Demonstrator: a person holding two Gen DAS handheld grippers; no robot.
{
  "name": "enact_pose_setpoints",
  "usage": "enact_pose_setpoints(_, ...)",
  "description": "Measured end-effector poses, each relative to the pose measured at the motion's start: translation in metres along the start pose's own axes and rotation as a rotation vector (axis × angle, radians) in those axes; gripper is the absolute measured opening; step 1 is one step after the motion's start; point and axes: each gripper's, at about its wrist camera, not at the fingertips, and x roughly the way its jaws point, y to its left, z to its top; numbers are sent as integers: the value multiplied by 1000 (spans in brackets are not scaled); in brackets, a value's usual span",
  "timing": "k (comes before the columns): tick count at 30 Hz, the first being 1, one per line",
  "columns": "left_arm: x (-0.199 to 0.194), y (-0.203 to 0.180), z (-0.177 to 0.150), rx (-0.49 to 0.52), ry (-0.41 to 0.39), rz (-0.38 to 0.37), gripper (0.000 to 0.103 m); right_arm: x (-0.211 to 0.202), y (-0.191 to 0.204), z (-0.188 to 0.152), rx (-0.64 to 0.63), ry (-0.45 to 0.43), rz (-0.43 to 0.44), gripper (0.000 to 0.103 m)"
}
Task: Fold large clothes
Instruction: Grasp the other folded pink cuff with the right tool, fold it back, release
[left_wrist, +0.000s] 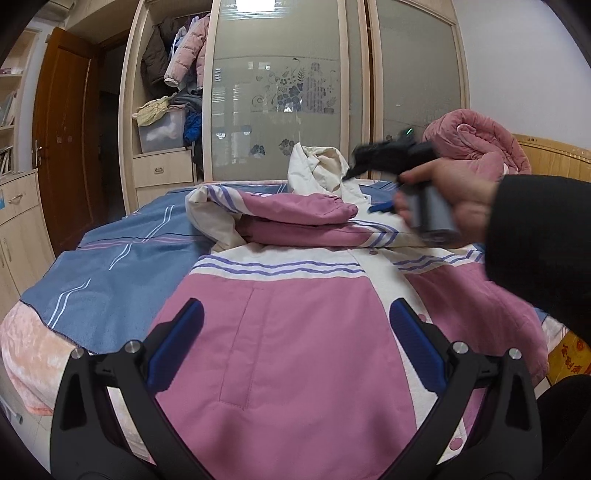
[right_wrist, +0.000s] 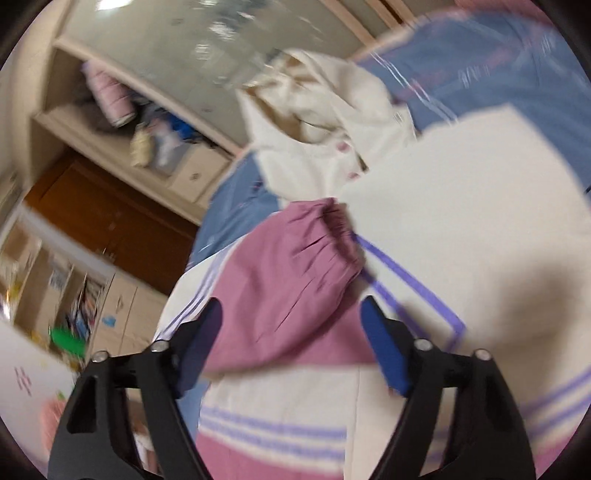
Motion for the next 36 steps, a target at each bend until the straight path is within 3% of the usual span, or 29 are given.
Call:
enact_pose_setpoints(3,-1,6,1,-8,-8,-4,101,30,-13,9,90,36,5,61)
enact_pose_setpoints(4,-2,7,1,-9,-10,-1,101,40,-18,9,127,61,13,50)
enact_pose_setpoints(5,-1,9,1,-11,-9,2,101,49,-20,9,143,80,21,30)
enact_pose_setpoints(8,2,16,3,-39,0,4,101,43,-1,11,43,-3,-2,20)
enact_pose_setpoints(12,3,15,2,-42,2,-2,101,4,22,28,-38,-115,11,17)
enact_pose_setpoints(15,5,12,1,-31,5,-7,101,-52,30,45,-110,-238,-5,17)
enact_pose_setpoints(19,7,11,1,-27,9,-13,101,-125,3,54,-170,-379,-110,17)
enact_pose_setpoints(22,8,9,1,-26,14,-12,101,-142,-41,51,-142,-371,-189,17)
enact_pose_setpoints(25,10,7,0,-17,24,0,101,-124,-86,38,-118,-306,-288,17)
enact_pose_setpoints(28,13,5,-2,-21,50,-2,101,-105,-122,17,-78,-259,-344,23)
enact_pose_setpoints(30,16,4,-4,-20,64,9,101,-106,-130,5,-67,-281,-351,46)
enact_pose_setpoints(32,18,6,-6,-19,79,23,101,-118,-130,-7,-66,-322,-326,75)
enact_pose_setpoints(34,21,9,-6,-28,91,31,101,-134,-123,-17,-87,-358,-357,85)
enact_pose_setpoints(36,22,13,-8,-46,105,38,101,-156,-110,-35,-133,-371,-314,85)
